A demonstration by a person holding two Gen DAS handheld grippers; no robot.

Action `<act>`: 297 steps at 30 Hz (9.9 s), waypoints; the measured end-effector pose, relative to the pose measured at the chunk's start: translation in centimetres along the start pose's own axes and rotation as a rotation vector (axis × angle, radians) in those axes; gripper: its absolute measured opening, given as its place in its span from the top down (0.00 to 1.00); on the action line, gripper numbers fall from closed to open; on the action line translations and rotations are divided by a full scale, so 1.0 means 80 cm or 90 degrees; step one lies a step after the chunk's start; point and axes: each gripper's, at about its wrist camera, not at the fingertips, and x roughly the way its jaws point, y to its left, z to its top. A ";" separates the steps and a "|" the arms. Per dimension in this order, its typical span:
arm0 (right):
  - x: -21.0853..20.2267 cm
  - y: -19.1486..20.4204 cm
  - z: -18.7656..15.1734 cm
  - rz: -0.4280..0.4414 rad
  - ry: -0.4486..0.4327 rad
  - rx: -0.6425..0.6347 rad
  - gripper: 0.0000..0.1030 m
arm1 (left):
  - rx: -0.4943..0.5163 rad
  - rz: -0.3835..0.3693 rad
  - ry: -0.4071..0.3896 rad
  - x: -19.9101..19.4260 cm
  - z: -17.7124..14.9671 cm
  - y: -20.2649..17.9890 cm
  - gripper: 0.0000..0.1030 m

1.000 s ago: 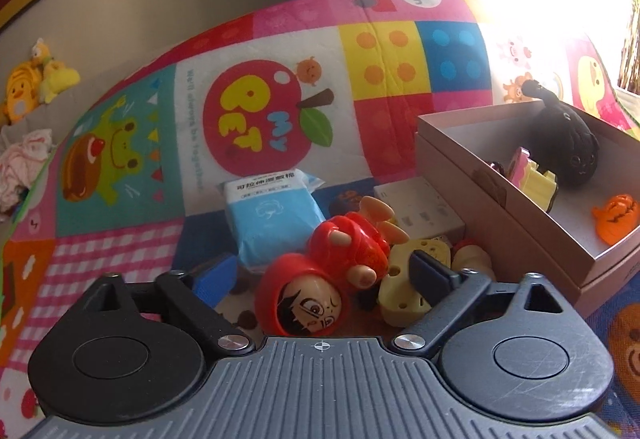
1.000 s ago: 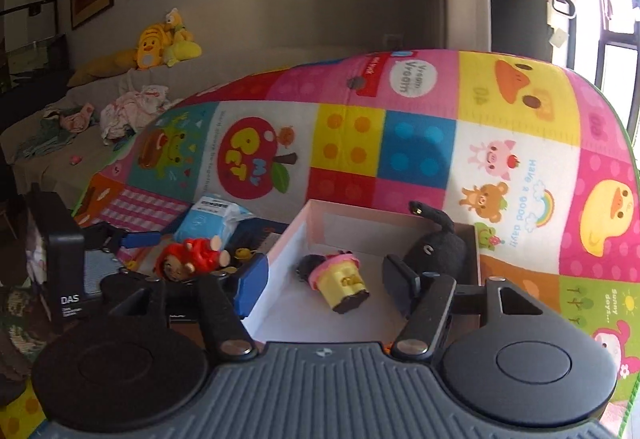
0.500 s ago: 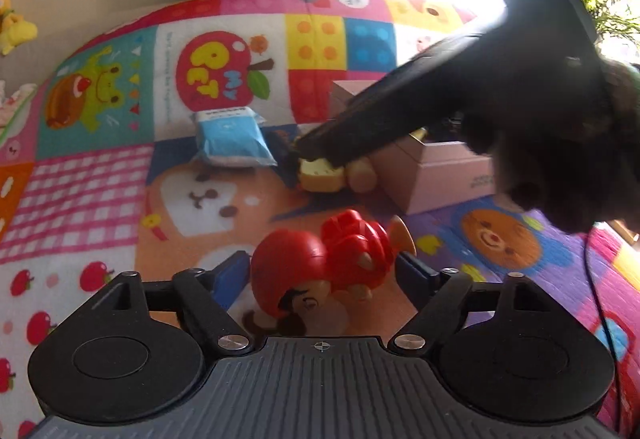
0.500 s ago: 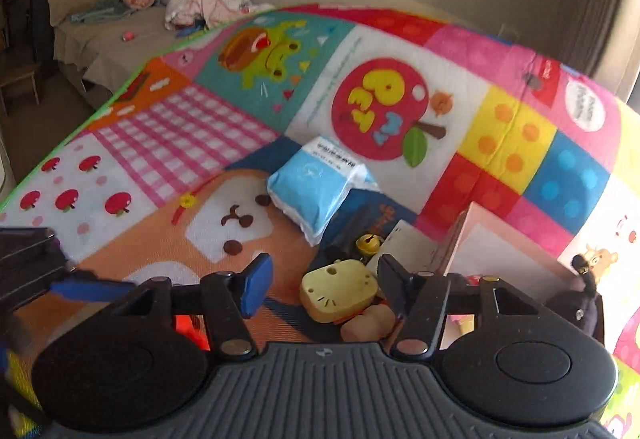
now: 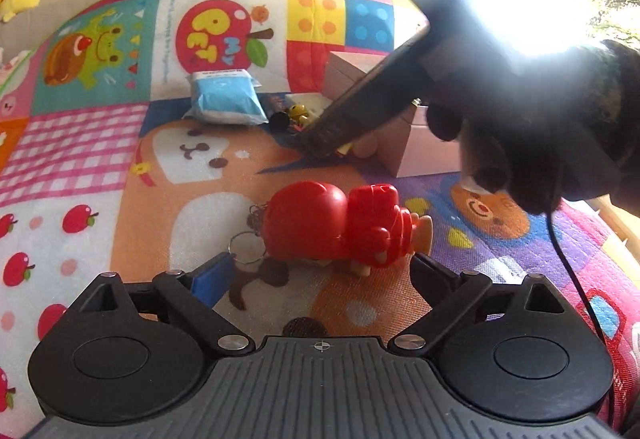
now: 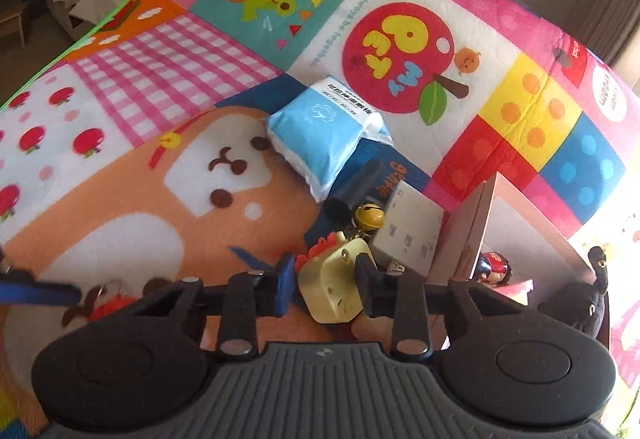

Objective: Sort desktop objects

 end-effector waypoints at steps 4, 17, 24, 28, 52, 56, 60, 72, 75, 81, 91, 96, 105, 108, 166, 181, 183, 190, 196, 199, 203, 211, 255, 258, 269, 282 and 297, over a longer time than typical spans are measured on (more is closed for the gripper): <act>-0.051 0.006 -0.044 0.050 -0.008 -0.003 0.80 | 0.004 -0.011 0.006 0.001 0.001 -0.006 0.03; -0.150 -0.134 -0.151 -0.048 -0.060 0.212 0.78 | 0.098 -0.095 0.029 0.042 0.032 -0.085 0.02; -0.163 -0.165 -0.168 -0.049 -0.108 0.292 0.59 | 0.168 -0.173 0.019 0.046 0.038 -0.130 0.02; -0.158 -0.163 -0.172 -0.058 -0.123 0.299 0.52 | 0.124 -0.091 -0.006 0.037 0.058 -0.088 0.02; -0.118 -0.164 -0.216 -0.035 -0.066 0.352 0.43 | 0.028 0.171 -0.011 0.163 0.134 0.022 0.76; -0.122 -0.165 -0.224 -0.034 -0.065 0.360 0.41 | 0.025 0.101 0.004 0.116 0.106 0.002 0.76; -0.127 -0.160 -0.227 -0.016 -0.069 0.358 0.35 | 0.027 0.050 0.020 0.066 0.070 -0.020 0.71; -0.123 -0.078 -0.196 0.231 -0.078 0.244 0.32 | 0.028 0.039 -0.015 0.018 0.052 -0.035 0.18; -0.150 -0.065 -0.192 0.255 -0.136 0.197 0.33 | 0.009 0.054 -0.020 0.014 0.055 -0.028 0.13; -0.141 -0.100 -0.186 0.059 -0.130 0.301 0.31 | -0.013 0.028 -0.028 0.002 0.056 -0.030 0.07; -0.080 -0.112 -0.178 0.060 -0.086 0.367 0.62 | 0.086 -0.054 0.015 -0.001 0.028 -0.095 0.03; -0.111 -0.129 -0.190 0.057 -0.108 0.379 0.85 | 0.096 -0.067 0.040 0.008 0.020 -0.107 0.02; -0.138 -0.161 -0.225 -0.014 -0.122 0.426 0.46 | 0.129 -0.017 0.020 0.025 0.034 -0.134 0.01; -0.125 -0.155 -0.227 -0.011 -0.109 0.431 0.40 | 0.143 0.042 0.010 0.027 0.038 -0.121 0.00; -0.098 -0.148 -0.255 -0.108 -0.057 0.389 0.20 | 0.103 -0.143 0.006 0.020 0.051 -0.130 0.22; -0.095 -0.004 -0.123 0.044 -0.147 0.067 0.33 | -0.130 0.199 -0.061 0.000 0.074 0.027 0.00; -0.080 0.011 -0.112 0.060 -0.125 0.049 0.35 | -0.116 0.220 -0.043 0.005 0.074 0.026 0.00; -0.084 0.012 -0.116 0.159 -0.077 0.085 0.65 | -0.125 0.213 -0.030 0.013 0.071 0.026 0.00; -0.132 -0.086 -0.166 0.339 -0.062 0.337 0.65 | -0.135 0.197 -0.046 0.004 0.073 0.026 0.00; -0.155 -0.108 -0.202 0.192 -0.084 0.362 0.61 | -0.126 0.180 -0.036 0.011 0.071 0.019 0.00; -0.169 -0.104 -0.222 -0.015 -0.093 0.292 0.58 | -0.097 0.154 -0.018 0.024 0.065 0.000 0.00; -0.159 -0.064 -0.193 -0.011 -0.149 0.086 0.38 | -0.077 0.136 0.008 0.039 0.055 -0.015 0.00; -0.117 -0.143 -0.253 -0.020 -0.049 0.398 0.45 | 0.025 0.015 0.025 0.043 0.043 -0.077 0.00; -0.114 -0.144 -0.248 -0.054 -0.065 0.383 0.25 | 0.030 0.014 0.026 0.043 0.041 -0.080 0.00; -0.132 -0.171 -0.240 -0.054 -0.097 0.373 0.46 | 0.025 0.016 0.025 0.037 0.038 -0.071 0.00; -0.207 -0.133 -0.165 0.144 -0.230 0.314 0.50 | 0.106 -0.035 0.050 0.035 0.021 -0.093 0.00; -0.139 -0.170 -0.218 0.139 -0.128 0.441 0.43 | 0.131 -0.048 0.060 0.038 0.012 -0.107 0.00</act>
